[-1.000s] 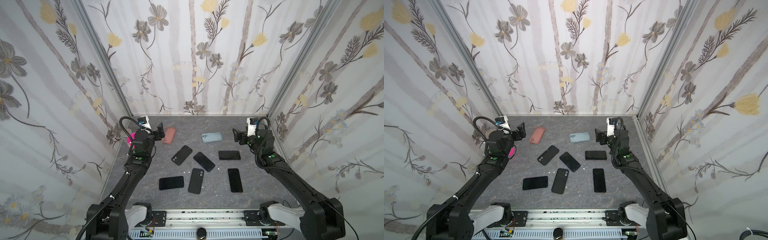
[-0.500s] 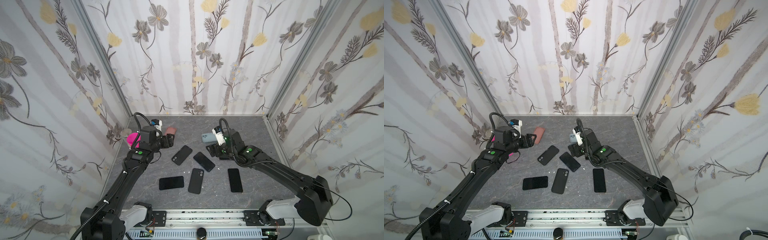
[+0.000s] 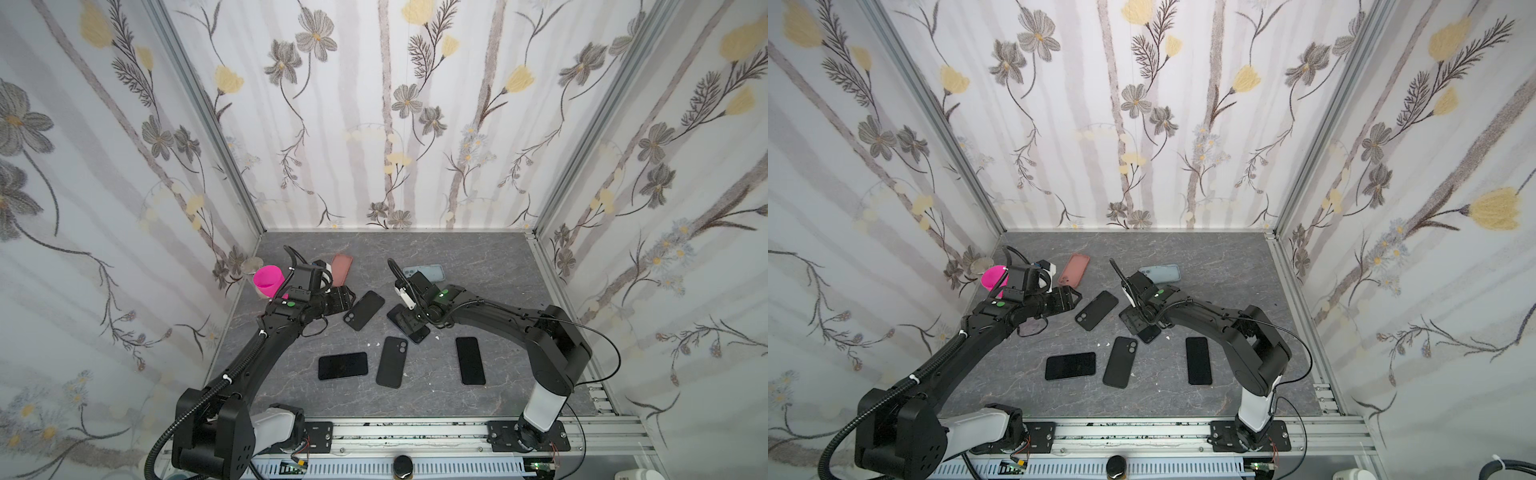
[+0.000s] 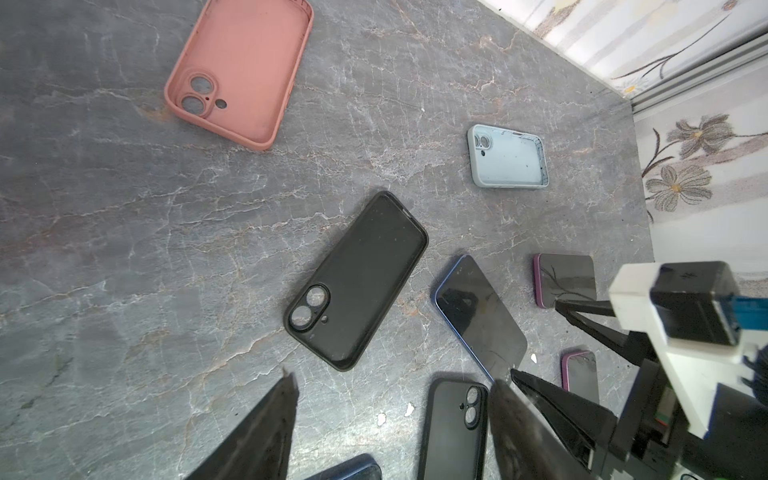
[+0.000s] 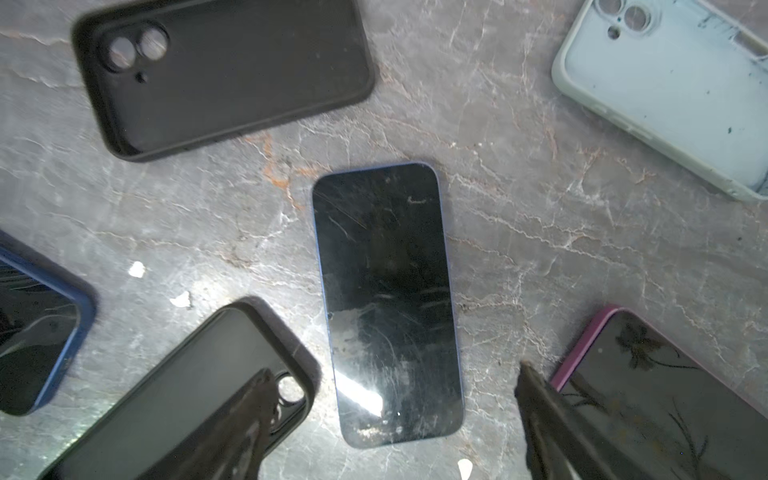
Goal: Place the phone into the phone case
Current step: 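Reach the right gripper over the blue-edged black phone while the left arm rises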
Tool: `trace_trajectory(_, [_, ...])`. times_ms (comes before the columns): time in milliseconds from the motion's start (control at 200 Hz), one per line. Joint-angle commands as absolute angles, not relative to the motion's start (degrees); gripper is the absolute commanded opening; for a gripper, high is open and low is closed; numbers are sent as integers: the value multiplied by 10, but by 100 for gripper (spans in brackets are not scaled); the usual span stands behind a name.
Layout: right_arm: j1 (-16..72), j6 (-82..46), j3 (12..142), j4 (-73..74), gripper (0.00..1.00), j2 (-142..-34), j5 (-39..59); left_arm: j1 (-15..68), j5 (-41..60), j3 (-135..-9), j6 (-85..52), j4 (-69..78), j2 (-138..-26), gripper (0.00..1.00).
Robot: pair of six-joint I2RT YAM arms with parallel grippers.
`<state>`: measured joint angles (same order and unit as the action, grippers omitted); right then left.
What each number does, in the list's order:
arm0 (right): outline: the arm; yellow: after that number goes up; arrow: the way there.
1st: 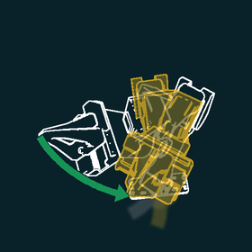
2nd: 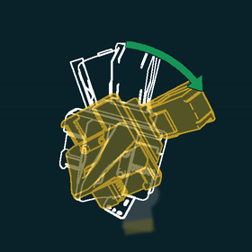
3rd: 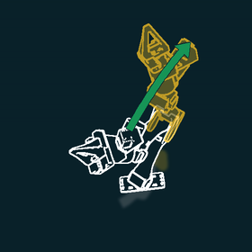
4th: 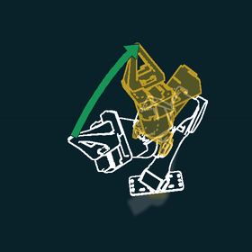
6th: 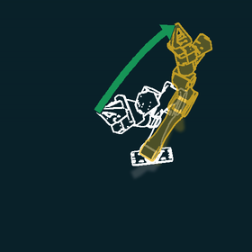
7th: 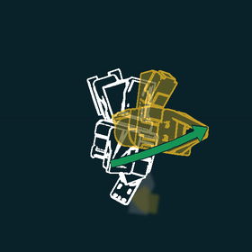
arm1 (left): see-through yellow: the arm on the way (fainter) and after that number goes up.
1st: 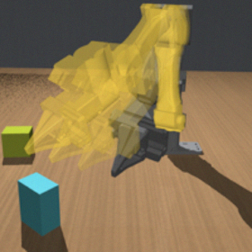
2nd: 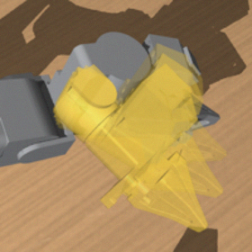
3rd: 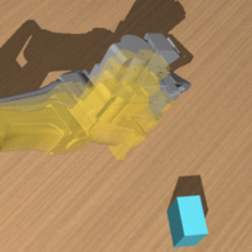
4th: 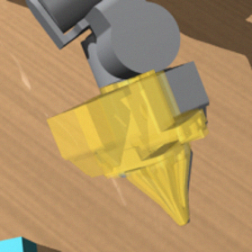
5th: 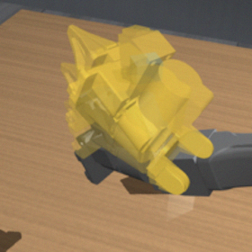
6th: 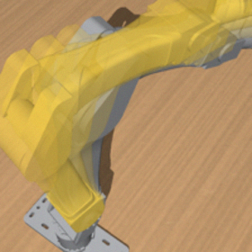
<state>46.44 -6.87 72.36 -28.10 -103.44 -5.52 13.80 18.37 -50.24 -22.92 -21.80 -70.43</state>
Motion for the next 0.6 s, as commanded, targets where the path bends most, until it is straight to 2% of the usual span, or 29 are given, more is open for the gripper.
trace_trajectory(0, [464, -57, 725, -300, 89, -1051, -58, 139, 190, -503, -225, -233, -713, 72])
trace_trajectory(385, [436, -39, 734, -318, 91, -1081, -6, 141, 190, -518, -200, -260, -738, 74])
trace_trajectory(470, [435, -33, 739, -322, 95, -1084, 0, 141, 190, -521, -198, -263, -741, 75])
trace_trajectory(594, [434, -26, 749, -328, 96, -1094, 0, 142, 191, -522, -195, -264, -744, 75])
